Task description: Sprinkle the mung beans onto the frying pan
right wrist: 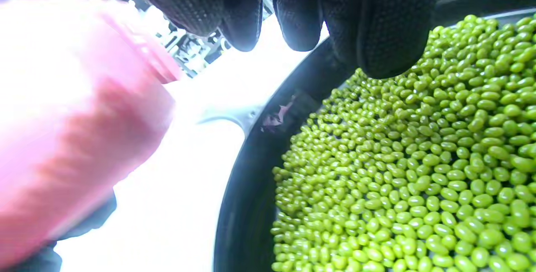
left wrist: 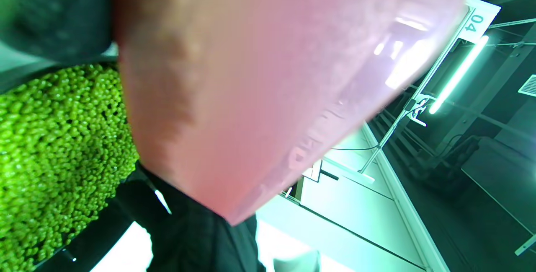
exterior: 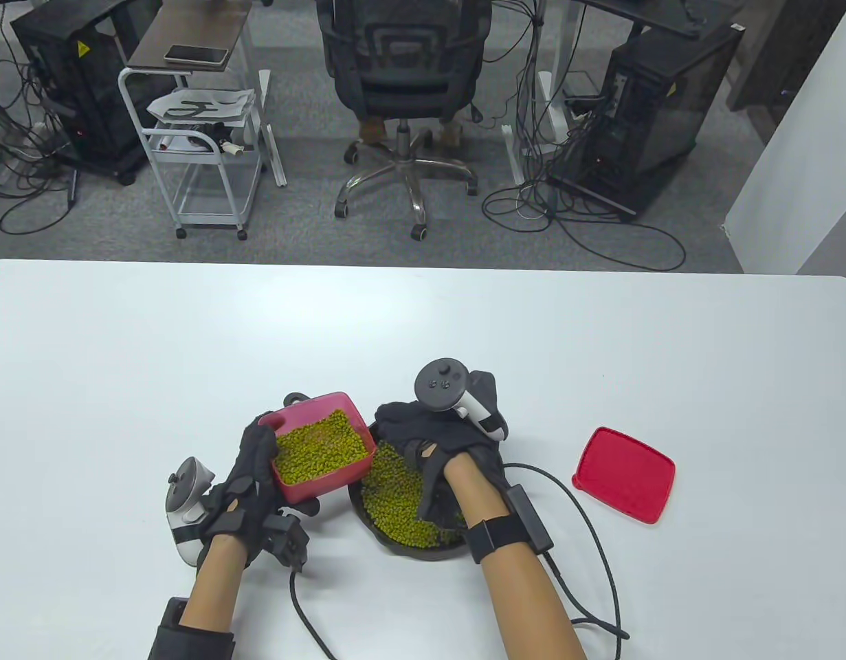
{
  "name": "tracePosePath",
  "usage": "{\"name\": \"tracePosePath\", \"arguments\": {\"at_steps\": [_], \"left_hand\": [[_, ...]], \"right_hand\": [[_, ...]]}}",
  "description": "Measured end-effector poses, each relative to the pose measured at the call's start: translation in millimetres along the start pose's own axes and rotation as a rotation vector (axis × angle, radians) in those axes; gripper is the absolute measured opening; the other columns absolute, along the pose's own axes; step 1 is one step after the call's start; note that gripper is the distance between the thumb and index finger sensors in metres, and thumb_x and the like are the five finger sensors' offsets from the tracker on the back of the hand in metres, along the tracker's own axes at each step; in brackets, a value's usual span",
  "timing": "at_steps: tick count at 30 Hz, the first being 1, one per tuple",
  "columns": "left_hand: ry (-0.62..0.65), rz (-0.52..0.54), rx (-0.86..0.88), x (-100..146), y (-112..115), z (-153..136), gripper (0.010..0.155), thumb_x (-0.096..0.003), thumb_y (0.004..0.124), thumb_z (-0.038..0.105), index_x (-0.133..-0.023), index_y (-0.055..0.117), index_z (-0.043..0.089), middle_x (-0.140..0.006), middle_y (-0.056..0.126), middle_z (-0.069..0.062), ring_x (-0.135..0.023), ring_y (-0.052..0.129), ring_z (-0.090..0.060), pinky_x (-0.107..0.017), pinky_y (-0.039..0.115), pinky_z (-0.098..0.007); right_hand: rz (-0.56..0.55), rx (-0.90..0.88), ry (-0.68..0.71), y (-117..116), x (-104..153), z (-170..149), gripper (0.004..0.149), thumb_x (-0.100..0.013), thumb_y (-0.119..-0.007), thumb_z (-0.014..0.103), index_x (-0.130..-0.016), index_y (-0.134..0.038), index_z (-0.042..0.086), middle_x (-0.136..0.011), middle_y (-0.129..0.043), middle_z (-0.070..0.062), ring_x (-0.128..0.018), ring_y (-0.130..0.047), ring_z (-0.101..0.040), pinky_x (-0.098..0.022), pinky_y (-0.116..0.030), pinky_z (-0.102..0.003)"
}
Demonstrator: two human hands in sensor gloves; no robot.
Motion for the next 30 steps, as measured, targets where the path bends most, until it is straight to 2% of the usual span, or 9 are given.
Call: {"name": "tracePosePath", "arguments": {"at_steps": [3, 8, 12, 15, 17, 20, 22, 27, 30], "left_hand": [[-0.008, -0.002, -0.02, 0, 2, -3, 0.076, -0.0477, 0.059, 0.073, -0.108, 0.031, 0.038, -0.106, 0.048, -0.018, -0.067, 0.088, -0.041, -0.025, 0.092, -0.047], [-0.011, -0.015, -0.062, -1, 9, -5, 0.076, -0.0478, 0.06, 0.073, -0.108, 0.031, 0.038, -0.106, 0.048, -0.018, -0.067, 0.087, -0.041, -0.025, 0.092, -0.047], [-0.012, -0.031, -0.084, 0, 15, -8, 0.076, -0.0478, 0.06, 0.073, -0.108, 0.031, 0.038, -0.106, 0.048, -0.018, -0.067, 0.087, -0.041, -0.026, 0.092, -0.047], [-0.01, -0.045, -0.102, 1, 20, -9, 0.076, -0.0479, 0.06, 0.073, -0.108, 0.03, 0.038, -0.106, 0.048, -0.018, -0.068, 0.087, -0.041, -0.026, 0.091, -0.047], [-0.009, -0.055, -0.103, 1, 22, -10, 0.076, -0.0478, 0.06, 0.073, -0.108, 0.03, 0.038, -0.106, 0.048, -0.018, -0.068, 0.087, -0.041, -0.026, 0.092, -0.047], [-0.009, -0.066, -0.1, 3, 24, -11, 0.076, -0.0477, 0.06, 0.073, -0.108, 0.03, 0.038, -0.106, 0.048, -0.018, -0.067, 0.087, -0.041, -0.026, 0.091, -0.048], [-0.003, -0.069, -0.1, 4, 26, -10, 0.076, -0.0477, 0.06, 0.073, -0.108, 0.031, 0.038, -0.106, 0.048, -0.018, -0.067, 0.087, -0.041, -0.026, 0.091, -0.048], [-0.006, -0.044, -0.142, 2, 26, -12, 0.075, -0.0478, 0.06, 0.072, -0.108, 0.031, 0.038, -0.106, 0.048, -0.019, -0.067, 0.086, -0.042, -0.025, 0.091, -0.049], [-0.009, -0.048, -0.146, 1, 29, -15, 0.075, -0.0482, 0.06, 0.072, -0.108, 0.031, 0.037, -0.106, 0.047, -0.019, -0.067, 0.086, -0.042, -0.025, 0.091, -0.049]], "right_hand": [[-0.015, -0.009, 0.047, 13, 15, 9, 0.051, -0.058, -0.073, 0.039, -0.103, -0.069, 0.017, -0.11, -0.063, -0.024, -0.091, -0.068, -0.055, -0.057, -0.077, -0.057], [-0.068, 0.021, 0.176, 27, 42, 40, 0.052, -0.057, -0.076, 0.038, -0.103, -0.07, 0.017, -0.111, -0.063, -0.024, -0.09, -0.069, -0.055, -0.058, -0.076, -0.056], [-0.077, 0.076, 0.273, 20, 57, 71, 0.051, -0.056, -0.08, 0.037, -0.102, -0.071, 0.017, -0.11, -0.064, -0.023, -0.09, -0.07, -0.054, -0.058, -0.076, -0.055], [-0.046, 0.135, 0.324, 0, 60, 92, 0.051, -0.055, -0.082, 0.036, -0.102, -0.072, 0.017, -0.11, -0.065, -0.023, -0.089, -0.071, -0.053, -0.058, -0.077, -0.053], [-0.016, 0.206, 0.309, -15, 56, 99, 0.051, -0.055, -0.083, 0.035, -0.102, -0.073, 0.017, -0.11, -0.065, -0.022, -0.09, -0.071, -0.053, -0.059, -0.077, -0.053], [0.078, 0.337, 0.207, -35, 43, 98, 0.055, -0.054, -0.084, 0.035, -0.104, -0.07, 0.017, -0.113, -0.059, -0.024, -0.092, -0.066, -0.054, -0.061, -0.075, -0.053], [0.154, 0.399, 0.147, -47, 35, 94, 0.065, -0.054, -0.084, 0.04, -0.109, -0.06, 0.018, -0.118, -0.043, -0.026, -0.098, -0.053, -0.055, -0.065, -0.07, -0.053], [0.241, 0.349, 0.071, -55, 21, 86, 0.086, -0.05, -0.089, 0.045, -0.115, -0.04, 0.018, -0.118, -0.036, -0.028, -0.099, -0.046, -0.055, -0.065, -0.068, -0.055], [0.294, 0.343, 0.025, -57, 15, 87, 0.088, -0.049, -0.092, 0.043, -0.115, -0.041, 0.017, -0.117, -0.031, -0.029, -0.098, -0.042, -0.057, -0.064, -0.07, -0.056]]}}
Point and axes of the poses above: the tracker on the back of each hand, its own z axis roughly to the thumb side, its own x axis roughly from the fingertips to the wrist, y = z × x, the point moved 1 cm from there along -x, roughly from the wrist to the fingertips
